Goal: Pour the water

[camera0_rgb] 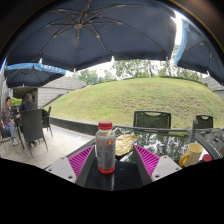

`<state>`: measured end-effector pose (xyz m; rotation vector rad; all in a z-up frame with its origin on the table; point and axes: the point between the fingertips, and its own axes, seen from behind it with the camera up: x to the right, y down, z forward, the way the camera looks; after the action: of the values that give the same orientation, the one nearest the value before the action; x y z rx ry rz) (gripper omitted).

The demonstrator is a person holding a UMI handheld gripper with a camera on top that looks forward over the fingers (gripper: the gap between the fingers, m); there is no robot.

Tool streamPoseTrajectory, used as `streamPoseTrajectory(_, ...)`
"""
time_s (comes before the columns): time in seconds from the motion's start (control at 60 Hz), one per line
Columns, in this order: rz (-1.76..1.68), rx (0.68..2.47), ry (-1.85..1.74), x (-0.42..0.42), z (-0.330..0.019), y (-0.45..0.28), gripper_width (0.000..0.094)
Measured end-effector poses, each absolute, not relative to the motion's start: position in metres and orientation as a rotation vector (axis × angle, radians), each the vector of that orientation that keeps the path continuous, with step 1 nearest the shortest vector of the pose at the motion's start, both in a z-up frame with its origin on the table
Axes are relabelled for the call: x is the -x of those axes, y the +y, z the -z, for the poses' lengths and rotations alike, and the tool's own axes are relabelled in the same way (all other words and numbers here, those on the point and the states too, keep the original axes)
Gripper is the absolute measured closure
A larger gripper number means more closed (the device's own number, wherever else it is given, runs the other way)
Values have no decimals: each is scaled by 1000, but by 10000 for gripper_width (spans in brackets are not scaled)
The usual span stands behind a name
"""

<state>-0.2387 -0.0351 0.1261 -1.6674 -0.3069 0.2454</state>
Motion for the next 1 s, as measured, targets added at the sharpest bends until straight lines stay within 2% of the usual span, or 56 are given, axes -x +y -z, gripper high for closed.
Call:
streamPoseTrajectory(0.233,-197,1710,-225,284,-97,53,153)
streamPoseTrajectory(0.267,-203,1710,-203,286,-96,62,217)
streamPoseTrajectory(0.317,-219,1696,-194,290,-95,69,413)
streamPoseTrajectory(0.35,-210,1684,-190,290,-96,71,423)
streamPoseTrajectory(0.5,-215,1654,-189,289,-96,71,621)
streamPoseTrajectory(0.633,-250,1663,-155,283,-99,78,630)
streamPoseTrajectory(0.7,-339,1667,-74,277,-112,86,630)
streamPoseTrajectory(0.733,-390,1659,-21,268,-129,80,631)
streamPoseTrajectory(0.867,-660,1541,252,192,-192,83,630)
streamPoseTrajectory(1.0,-893,1401,583,113,-194,96,630)
